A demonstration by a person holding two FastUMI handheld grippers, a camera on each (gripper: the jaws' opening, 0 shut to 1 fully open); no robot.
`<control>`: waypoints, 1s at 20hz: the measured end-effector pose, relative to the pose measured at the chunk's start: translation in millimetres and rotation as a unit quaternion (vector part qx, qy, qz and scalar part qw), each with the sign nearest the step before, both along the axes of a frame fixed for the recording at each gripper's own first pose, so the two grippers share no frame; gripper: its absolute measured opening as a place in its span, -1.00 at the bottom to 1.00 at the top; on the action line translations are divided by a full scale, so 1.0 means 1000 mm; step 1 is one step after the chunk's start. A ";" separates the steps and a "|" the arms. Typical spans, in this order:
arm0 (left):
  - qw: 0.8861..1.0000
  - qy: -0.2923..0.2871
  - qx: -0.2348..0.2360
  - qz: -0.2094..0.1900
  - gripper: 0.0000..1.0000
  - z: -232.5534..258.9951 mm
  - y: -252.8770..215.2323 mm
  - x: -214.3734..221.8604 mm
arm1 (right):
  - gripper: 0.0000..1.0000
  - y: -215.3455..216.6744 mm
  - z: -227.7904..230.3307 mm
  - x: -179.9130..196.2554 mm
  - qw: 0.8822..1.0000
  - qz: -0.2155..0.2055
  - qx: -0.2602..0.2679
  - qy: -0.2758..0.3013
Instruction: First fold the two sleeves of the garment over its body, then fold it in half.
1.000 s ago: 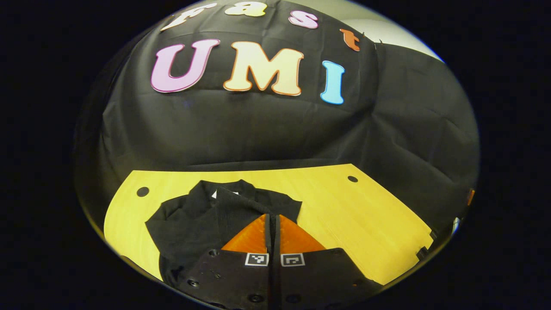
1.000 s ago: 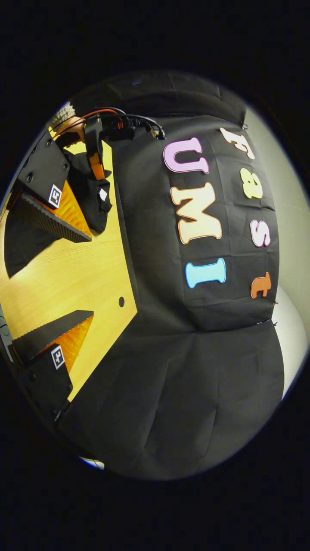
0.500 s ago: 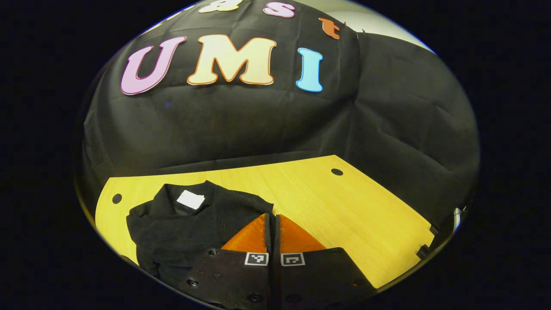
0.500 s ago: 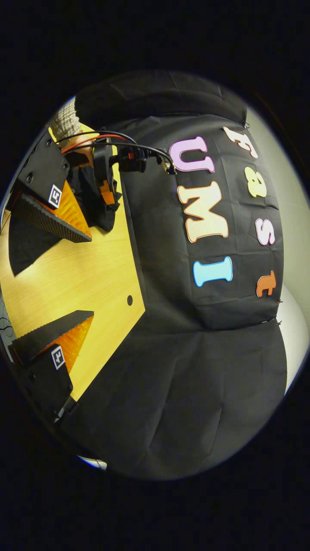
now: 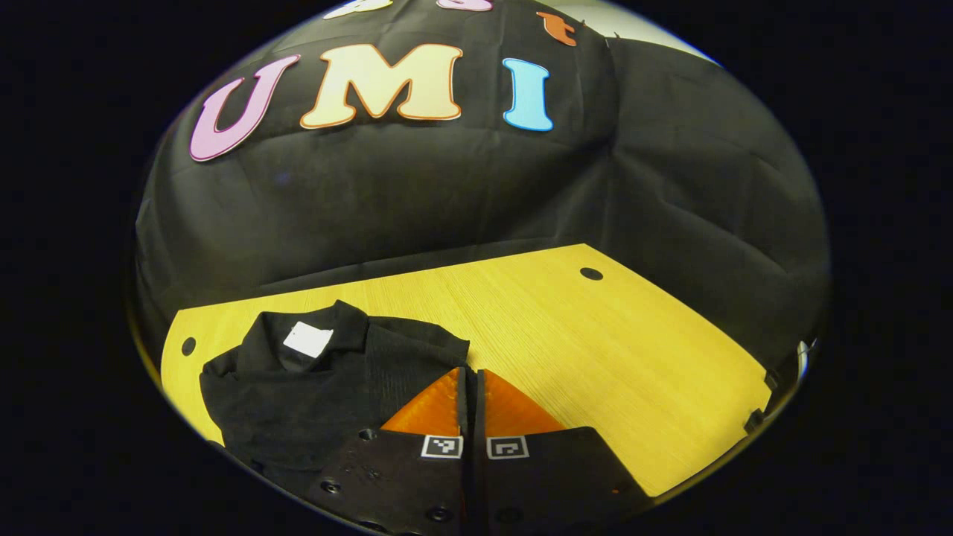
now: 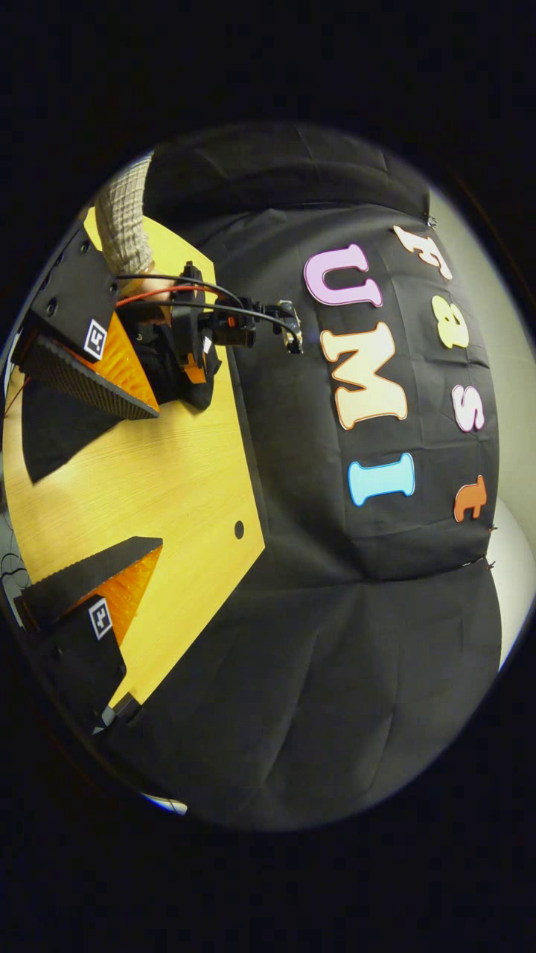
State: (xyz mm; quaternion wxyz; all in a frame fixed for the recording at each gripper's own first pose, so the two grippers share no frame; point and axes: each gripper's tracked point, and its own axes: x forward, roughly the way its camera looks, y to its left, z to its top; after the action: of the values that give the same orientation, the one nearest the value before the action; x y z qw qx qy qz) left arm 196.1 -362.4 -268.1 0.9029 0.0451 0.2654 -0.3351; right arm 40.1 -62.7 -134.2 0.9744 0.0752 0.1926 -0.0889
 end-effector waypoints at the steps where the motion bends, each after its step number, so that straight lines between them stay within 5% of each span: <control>1: 1.000 -0.003 0.005 -0.002 -1.00 -0.004 -0.002 0.003 | 0.99 -0.001 -0.003 -0.002 1.000 0.001 -0.002 0.003; 3: 1.000 -0.002 0.005 -0.009 -0.99 -0.008 -0.009 0.001 | 0.99 0.000 -0.007 -0.003 1.000 0.003 -0.001 0.009; 7: 1.000 -0.009 -0.017 -0.022 -0.64 0.000 -0.025 -0.005 | 0.94 0.003 -0.016 -0.004 1.000 0.010 0.006 0.016; 12: 0.999 -0.044 0.001 -0.013 0.99 0.012 -0.018 -0.003 | 0.96 0.012 -0.023 0.000 0.999 0.030 0.008 0.022; 20: 0.994 -0.089 -0.030 0.061 0.95 0.061 0.063 -0.012 | 0.87 0.027 -0.048 0.000 0.996 0.074 0.015 0.041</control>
State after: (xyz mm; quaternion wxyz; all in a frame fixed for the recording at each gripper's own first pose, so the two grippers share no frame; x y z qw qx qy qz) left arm 184.3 -299.7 -207.4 0.9427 0.0319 0.1760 -0.2817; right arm 39.9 -35.7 -182.1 0.9683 0.0717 0.2386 -0.0167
